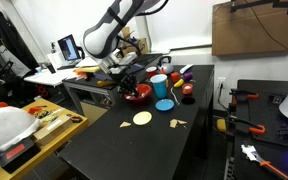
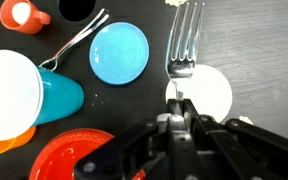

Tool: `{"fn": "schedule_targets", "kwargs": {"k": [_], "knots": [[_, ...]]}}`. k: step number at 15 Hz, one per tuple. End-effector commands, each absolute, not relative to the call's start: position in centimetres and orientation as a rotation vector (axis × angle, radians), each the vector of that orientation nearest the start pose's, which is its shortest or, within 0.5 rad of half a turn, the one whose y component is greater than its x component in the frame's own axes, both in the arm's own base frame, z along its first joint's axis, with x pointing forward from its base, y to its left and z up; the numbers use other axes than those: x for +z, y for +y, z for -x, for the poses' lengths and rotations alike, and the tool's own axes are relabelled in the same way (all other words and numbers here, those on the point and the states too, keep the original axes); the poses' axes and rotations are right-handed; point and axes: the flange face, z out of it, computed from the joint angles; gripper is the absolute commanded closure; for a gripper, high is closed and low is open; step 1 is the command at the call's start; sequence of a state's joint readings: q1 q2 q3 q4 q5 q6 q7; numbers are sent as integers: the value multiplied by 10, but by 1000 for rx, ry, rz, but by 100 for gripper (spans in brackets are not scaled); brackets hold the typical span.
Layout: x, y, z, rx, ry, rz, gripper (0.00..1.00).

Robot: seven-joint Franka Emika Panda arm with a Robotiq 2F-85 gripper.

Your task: Move the left fork to the right front

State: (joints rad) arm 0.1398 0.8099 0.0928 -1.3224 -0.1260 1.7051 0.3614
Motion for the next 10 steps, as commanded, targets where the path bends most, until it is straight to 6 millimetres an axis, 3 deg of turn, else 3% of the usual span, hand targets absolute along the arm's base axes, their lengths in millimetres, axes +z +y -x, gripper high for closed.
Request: {"fn": "schedule_targets", "kwargs": {"k": [1, 5, 10], "knots": [[247, 125, -646, 549, 169, 3247, 98], [263, 112, -620, 437, 186, 3249, 98], [278, 90, -575, 340, 231, 3243, 98]]}}
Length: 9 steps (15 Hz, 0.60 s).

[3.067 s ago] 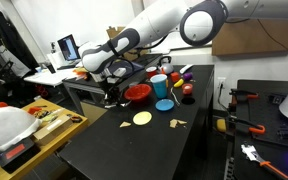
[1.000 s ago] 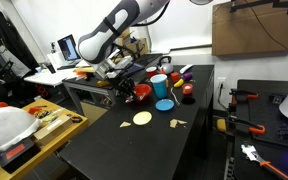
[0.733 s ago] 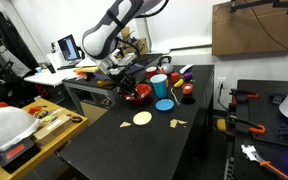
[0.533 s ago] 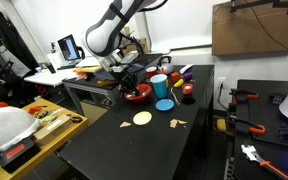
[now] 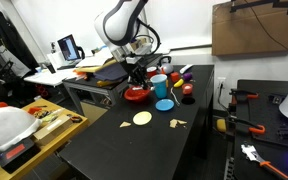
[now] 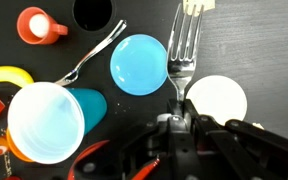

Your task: Move the left fork to the right front

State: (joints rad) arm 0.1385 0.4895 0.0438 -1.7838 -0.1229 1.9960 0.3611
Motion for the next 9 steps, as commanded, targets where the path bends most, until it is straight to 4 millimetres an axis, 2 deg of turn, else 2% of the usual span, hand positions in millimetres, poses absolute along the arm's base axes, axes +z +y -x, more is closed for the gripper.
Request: {"fn": "schedule_targets", "kwargs": {"k": [1, 4, 9], "knots": [[280, 84, -565, 323, 243, 3240, 98], [288, 69, -547, 281, 306, 3214, 98], [302, 35, -538, 206, 486, 3155, 98]]}}
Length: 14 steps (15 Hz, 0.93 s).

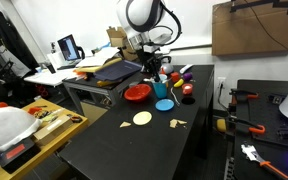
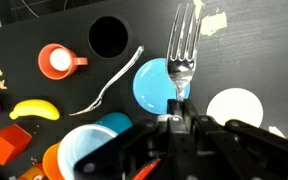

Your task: Move the left fork to the right front

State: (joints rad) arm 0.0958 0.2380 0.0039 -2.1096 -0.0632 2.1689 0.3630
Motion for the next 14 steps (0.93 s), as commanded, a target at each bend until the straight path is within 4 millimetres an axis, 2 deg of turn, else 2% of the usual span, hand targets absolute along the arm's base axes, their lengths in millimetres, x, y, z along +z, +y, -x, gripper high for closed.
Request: {"fn": "schedule_targets", "kwargs": {"k": [1, 2, 8, 14], "knots": [[303, 27, -537, 200, 537, 3145, 98], [307, 22, -532, 195, 582, 3135, 98], [303, -11, -536, 215, 893, 3084, 98], [306, -41, -528, 217, 1248, 2970, 98]]}}
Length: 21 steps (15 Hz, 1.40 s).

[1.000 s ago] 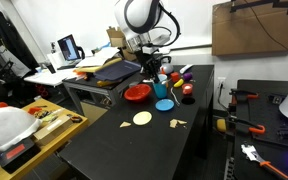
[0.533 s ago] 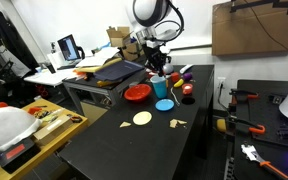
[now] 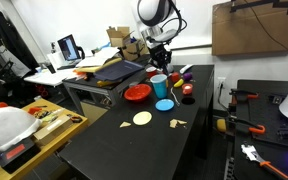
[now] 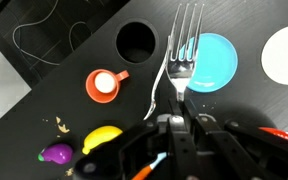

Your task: Move the left fork to the right front

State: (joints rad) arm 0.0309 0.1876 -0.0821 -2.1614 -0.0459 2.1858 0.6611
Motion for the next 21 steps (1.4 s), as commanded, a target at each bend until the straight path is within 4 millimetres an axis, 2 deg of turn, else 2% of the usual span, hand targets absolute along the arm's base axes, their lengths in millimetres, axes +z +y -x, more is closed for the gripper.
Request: {"fn": "schedule_targets", "kwargs": {"k": [1, 6, 10, 16, 21], "knots": [[302, -47, -531, 220, 1306, 2948, 98], [292, -71, -532, 227, 1580, 2831, 98], [275, -91, -533, 267, 1774, 2718, 98], [239, -123, -526, 383, 2059, 2464, 98], [229, -149, -513, 397, 2220, 2301, 98]]}}
